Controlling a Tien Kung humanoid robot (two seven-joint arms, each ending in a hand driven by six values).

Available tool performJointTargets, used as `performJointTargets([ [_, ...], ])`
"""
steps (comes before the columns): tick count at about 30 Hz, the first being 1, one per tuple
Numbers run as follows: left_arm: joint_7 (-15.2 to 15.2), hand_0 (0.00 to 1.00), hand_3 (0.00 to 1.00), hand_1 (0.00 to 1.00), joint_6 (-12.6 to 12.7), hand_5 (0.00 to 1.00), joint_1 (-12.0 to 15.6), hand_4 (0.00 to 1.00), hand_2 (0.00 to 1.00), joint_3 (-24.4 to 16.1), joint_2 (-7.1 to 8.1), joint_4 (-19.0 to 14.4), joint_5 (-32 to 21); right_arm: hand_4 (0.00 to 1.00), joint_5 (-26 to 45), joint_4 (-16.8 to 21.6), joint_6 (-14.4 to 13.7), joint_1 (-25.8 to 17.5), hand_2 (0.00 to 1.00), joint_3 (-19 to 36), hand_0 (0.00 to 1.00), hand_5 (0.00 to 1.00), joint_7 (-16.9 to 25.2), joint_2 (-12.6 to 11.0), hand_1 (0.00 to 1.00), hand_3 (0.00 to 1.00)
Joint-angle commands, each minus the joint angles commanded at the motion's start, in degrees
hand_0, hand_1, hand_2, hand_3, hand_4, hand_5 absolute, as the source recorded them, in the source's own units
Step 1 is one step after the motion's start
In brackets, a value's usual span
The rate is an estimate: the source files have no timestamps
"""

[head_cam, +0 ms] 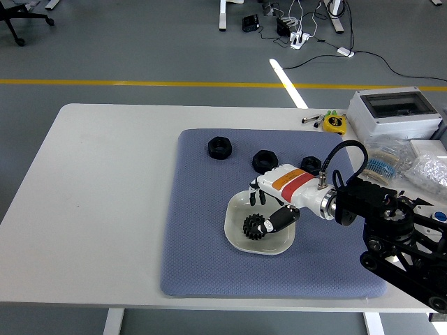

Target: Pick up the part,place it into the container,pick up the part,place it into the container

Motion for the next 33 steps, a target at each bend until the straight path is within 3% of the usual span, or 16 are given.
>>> performJointTargets([
  [7, 0.00, 0.703, 0.579, 0.649, 0.08, 0.628, -0.12, 0.668, 0.676, 0.04, -0.02, -0.01, -0.10, 0.951, 0.36, 2.29, -2.44, -1.35, 0.470, 5.31, 0.015, 0.440, 0.32, -0.69, 0.248, 0.527],
  [8, -0.04, 0.703, 0.579, 0.649, 0.12, 0.628, -0.20, 0.668, 0.676, 0.14, -0.01, -0.02, -0.19, 0.951, 1.81, 2.28, -4.16, -1.95, 0.470, 6.46, 0.015, 0.440, 0.59, -0.95, 0.248, 0.527],
  [9, -0.07, 0.703, 0.579, 0.649, 0.15, 0.628, -0.27, 0.667, 0.674, 0.21, -0.01, -0.03, -0.27, 0.940, 3.93, 2.15, -6.60, -2.51, 0.524, 7.45, 0.181, 0.442, 0.89, -1.20, 0.425, 0.540],
  [10, -0.08, 0.703, 0.579, 0.649, 0.16, 0.628, -0.29, 0.667, 0.674, 0.23, -0.01, -0.04, -0.30, 0.940, 5.09, 2.10, -7.92, -2.69, 0.524, 7.73, 0.181, 0.442, 0.98, -1.27, 0.425, 0.540],
  [14, -0.28, 0.703, 0.579, 0.649, 0.44, 0.628, -0.53, 0.667, 0.674, 0.63, -0.08, -0.02, -0.95, 0.940, 14.77, 1.93, -17.59, -5.25, 0.524, 9.96, 0.181, 0.442, 3.78, -2.55, 0.425, 0.540],
  [15, -0.30, 0.703, 0.579, 0.652, 0.46, 0.628, -0.57, 0.667, 0.676, 0.67, -0.10, -0.02, -1.00, 0.998, 17.01, 2.06, -19.82, -5.76, 0.756, 10.27, 0.623, 0.652, 4.91, -2.76, 0.695, 0.696],
  [18, -0.20, 0.703, 0.579, 0.652, 0.45, 0.628, -0.88, 0.667, 0.676, 0.46, -0.24, -0.03, -0.45, 0.998, 24.46, 2.79, -27.13, -7.84, 0.756, 11.45, 0.623, 0.652, 9.81, -3.42, 0.695, 0.696],
  [20, -0.26, 0.703, 0.579, 0.652, 0.48, 0.628, -1.12, 0.667, 0.676, 0.63, -0.26, -0.05, -0.45, 0.998, 29.67, 3.19, -30.25, -9.50, 0.756, 12.63, 0.623, 0.652, 13.39, -3.67, 0.695, 0.696],
  [21, -0.29, 0.702, 0.579, 0.650, 0.52, 0.628, -1.20, 0.667, 0.675, 0.69, -0.27, -0.05, -0.52, 0.998, 31.91, 3.31, -30.59, -10.10, 0.837, 13.09, 0.766, 0.750, 14.72, -3.74, 0.789, 0.860],
  [26, -0.48, 0.702, 0.579, 0.650, 0.82, 0.628, -1.83, 0.667, 0.675, 1.41, -0.33, -0.10, -1.60, 0.998, 43.82, 4.13, -29.81, -14.99, 0.837, 17.52, 0.766, 0.750, 22.31, -3.55, 0.789, 0.860],
  [27, -0.54, 0.702, 0.579, 0.650, 0.89, 0.628, -1.94, 0.667, 0.675, 1.62, -0.34, -0.11, -1.92, 0.998, 46.43, 4.24, -29.68, -16.02, 0.845, 18.64, 0.788, 0.796, 23.38, -3.38, 0.802, 0.873],
  [33, -0.66, 0.701, 0.579, 0.650, 0.89, 0.626, -2.46, 0.666, 0.675, 2.51, -0.43, -0.35, -2.89, 0.998, 60.58, 4.60, -27.42, -21.88, 0.833, 24.46, 0.783, 0.804, 26.09, -1.79, 0.798, 0.853],
])
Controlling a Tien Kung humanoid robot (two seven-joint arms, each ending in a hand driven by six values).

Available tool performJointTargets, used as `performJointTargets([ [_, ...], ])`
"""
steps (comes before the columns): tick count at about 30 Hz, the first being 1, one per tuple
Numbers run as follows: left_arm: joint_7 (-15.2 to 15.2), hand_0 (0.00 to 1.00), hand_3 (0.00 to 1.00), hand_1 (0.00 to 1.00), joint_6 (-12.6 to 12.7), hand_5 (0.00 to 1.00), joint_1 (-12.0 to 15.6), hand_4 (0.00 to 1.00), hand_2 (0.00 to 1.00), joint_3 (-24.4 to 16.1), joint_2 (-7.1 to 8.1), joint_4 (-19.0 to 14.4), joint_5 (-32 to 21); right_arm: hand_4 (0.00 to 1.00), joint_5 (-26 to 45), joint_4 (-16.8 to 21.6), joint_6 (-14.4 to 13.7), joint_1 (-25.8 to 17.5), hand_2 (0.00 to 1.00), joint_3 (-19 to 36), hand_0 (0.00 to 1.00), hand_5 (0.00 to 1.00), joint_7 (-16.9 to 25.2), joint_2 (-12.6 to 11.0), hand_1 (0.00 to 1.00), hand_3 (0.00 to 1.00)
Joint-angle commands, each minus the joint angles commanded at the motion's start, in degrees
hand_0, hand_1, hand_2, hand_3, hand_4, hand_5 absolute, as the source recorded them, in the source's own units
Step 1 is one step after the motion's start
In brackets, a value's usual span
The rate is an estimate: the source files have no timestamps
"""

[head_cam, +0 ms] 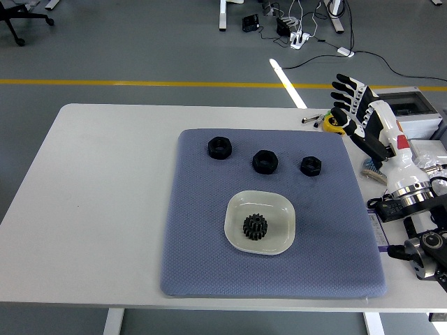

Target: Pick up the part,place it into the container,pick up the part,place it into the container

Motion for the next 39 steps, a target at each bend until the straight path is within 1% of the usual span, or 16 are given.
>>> performJointTargets([
  [3, -0.04, 0.701, 0.579, 0.650, -0.16, 0.626, -0.17, 0.666, 0.675, 0.24, 0.01, -0.13, 0.08, 0.998, 7.45, 0.04, 1.09, -2.81, 0.833, 2.41, 0.783, 0.804, 0.65, 0.85, 0.798, 0.853],
  [4, -0.03, 0.701, 0.579, 0.650, -0.20, 0.626, -0.24, 0.666, 0.675, 0.24, -0.01, -0.17, 0.22, 0.998, 9.42, 0.05, 1.55, -4.02, 0.833, 3.48, 0.783, 0.804, 0.91, 1.31, 0.798, 0.853],
  [5, 0.01, 0.701, 0.579, 0.650, -0.26, 0.626, -0.29, 0.666, 0.675, 0.15, -0.01, -0.20, 0.45, 0.998, 9.90, 0.00, 1.90, -5.00, 0.833, 4.41, 0.783, 0.804, 1.00, 1.71, 0.798, 0.853],
  [6, 0.05, 0.701, 0.580, 0.651, -0.34, 0.627, -0.32, 0.667, 0.674, 0.03, 0.00, -0.23, 0.69, 0.998, 9.56, -0.04, 2.08, -5.84, 0.814, 5.24, 0.771, 0.809, 1.03, 2.11, 0.777, 0.825],
  [11, 0.08, 0.701, 0.580, 0.651, -0.59, 0.627, -0.54, 0.667, 0.674, -0.11, -0.02, -0.36, 1.24, 0.998, 5.75, -0.03, 2.35, -9.39, 0.814, 8.40, 0.771, 0.809, 0.54, 3.55, 0.777, 0.825],
  [16, 0.05, 0.701, 0.580, 0.649, -0.68, 0.625, -0.64, 0.666, 0.674, -0.22, -0.17, -0.43, 1.54, 0.998, 1.26, 0.23, 3.41, -11.68, 0.803, 9.64, 0.766, 0.806, -0.91, 4.55, 0.772, 0.813],
  [20, 0.08, 0.701, 0.580, 0.648, -0.86, 0.625, -0.68, 0.665, 0.672, -0.36, -0.21, -0.51, 1.99, 0.998, -0.53, 0.30, 3.74, -12.44, 0.798, 9.99, 0.760, 0.806, -1.51, 5.23, 0.767, 0.799],
  [25, -0.18, 0.701, 0.580, 0.649, -0.87, 0.625, -0.91, 0.665, 0.673, 0.48, -0.23, -0.69, 1.32, 0.998, -0.80, 0.20, 3.62, -12.92, 0.795, 10.49, 0.750, 0.800, -1.45, 5.82, 0.760, 0.795],
  [39, -0.22, 0.700, 0.580, 0.651, -1.01, 0.628, -1.05, 0.668, 0.673, 0.31, -0.42, -0.78, 2.04, 0.998, -0.68, 0.18, 3.32, -13.21, 0.786, 10.99, 0.743, 0.792, -1.60, 5.93, 0.753, 0.789],
])
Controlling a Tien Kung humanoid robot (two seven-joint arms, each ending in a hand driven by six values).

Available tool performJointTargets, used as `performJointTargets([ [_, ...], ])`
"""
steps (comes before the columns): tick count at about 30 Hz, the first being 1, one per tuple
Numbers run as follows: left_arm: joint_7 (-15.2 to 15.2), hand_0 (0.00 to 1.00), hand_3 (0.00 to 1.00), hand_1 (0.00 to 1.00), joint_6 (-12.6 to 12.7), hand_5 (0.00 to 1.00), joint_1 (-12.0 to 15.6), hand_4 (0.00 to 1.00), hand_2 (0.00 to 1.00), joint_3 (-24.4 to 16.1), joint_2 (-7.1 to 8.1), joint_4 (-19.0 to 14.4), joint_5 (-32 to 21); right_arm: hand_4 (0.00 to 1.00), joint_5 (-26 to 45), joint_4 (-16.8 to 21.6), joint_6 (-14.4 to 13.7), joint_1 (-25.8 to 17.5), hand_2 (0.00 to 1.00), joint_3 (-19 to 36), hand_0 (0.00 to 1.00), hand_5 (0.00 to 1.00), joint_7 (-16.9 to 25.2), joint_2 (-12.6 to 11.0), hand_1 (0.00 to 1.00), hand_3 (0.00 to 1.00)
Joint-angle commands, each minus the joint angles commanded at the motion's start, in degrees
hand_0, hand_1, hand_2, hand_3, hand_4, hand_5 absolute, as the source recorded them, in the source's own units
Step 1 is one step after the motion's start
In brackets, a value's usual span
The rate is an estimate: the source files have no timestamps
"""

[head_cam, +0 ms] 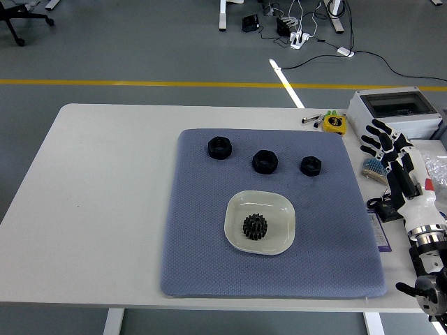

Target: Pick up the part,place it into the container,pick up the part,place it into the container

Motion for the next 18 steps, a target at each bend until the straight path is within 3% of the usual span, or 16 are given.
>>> performJointTargets([
  [18, -0.41, 0.702, 0.580, 0.650, 0.43, 0.630, -0.10, 0.671, 0.674, 0.99, 0.06, 0.16, -1.82, 0.998, 0.11, 0.00, -0.42, 0.26, 0.776, 0.28, 0.729, 0.780, -0.60, 0.15, 0.743, 0.776],
])
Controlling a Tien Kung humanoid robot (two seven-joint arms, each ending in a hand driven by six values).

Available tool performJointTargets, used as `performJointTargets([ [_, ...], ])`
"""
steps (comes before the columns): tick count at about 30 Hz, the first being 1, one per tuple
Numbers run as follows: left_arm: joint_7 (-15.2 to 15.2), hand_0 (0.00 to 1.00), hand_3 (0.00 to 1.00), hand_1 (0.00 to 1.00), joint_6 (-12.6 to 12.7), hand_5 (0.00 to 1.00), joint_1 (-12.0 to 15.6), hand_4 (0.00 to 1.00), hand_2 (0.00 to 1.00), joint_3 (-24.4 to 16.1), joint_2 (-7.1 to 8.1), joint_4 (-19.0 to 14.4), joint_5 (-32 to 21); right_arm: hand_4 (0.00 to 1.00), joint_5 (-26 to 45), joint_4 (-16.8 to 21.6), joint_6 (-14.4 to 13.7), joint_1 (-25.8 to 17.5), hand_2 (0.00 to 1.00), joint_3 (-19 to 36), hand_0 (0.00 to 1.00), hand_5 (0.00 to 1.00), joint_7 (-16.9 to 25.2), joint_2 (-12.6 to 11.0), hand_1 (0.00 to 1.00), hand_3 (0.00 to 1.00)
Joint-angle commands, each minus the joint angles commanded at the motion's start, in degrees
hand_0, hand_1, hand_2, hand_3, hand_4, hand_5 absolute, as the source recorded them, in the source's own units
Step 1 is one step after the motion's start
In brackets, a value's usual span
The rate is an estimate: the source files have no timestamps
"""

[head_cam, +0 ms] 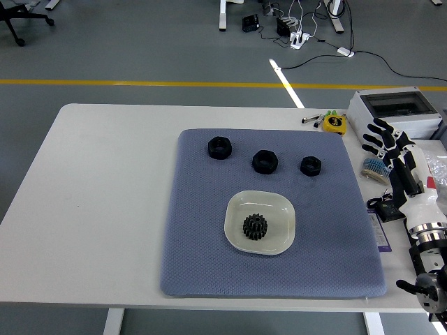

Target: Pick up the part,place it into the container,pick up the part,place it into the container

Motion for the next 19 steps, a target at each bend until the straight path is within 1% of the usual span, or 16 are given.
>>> performJointTargets([
  [15, -0.12, 0.701, 0.580, 0.650, 0.16, 0.630, -0.10, 0.671, 0.674, 0.31, -0.05, 0.02, -0.56, 0.998, 0.51, -0.55, -0.23, 0.34, 0.768, 0.01, 0.711, 0.769, 0.06, 0.06, 0.730, 0.764],
  [16, -0.10, 0.702, 0.580, 0.650, 0.15, 0.631, -0.12, 0.672, 0.674, 0.28, -0.05, 0.02, -0.53, 0.998, 0.48, -0.54, -0.23, 0.40, 0.762, -0.01, 0.710, 0.765, 0.03, 0.03, 0.728, 0.746],
  [19, -0.13, 0.702, 0.580, 0.650, 0.19, 0.631, -0.14, 0.672, 0.674, 0.36, -0.05, 0.02, -0.60, 0.998, 0.50, -0.53, -0.27, 0.44, 0.762, 0.01, 0.710, 0.765, 0.01, -0.03, 0.728, 0.746],
])
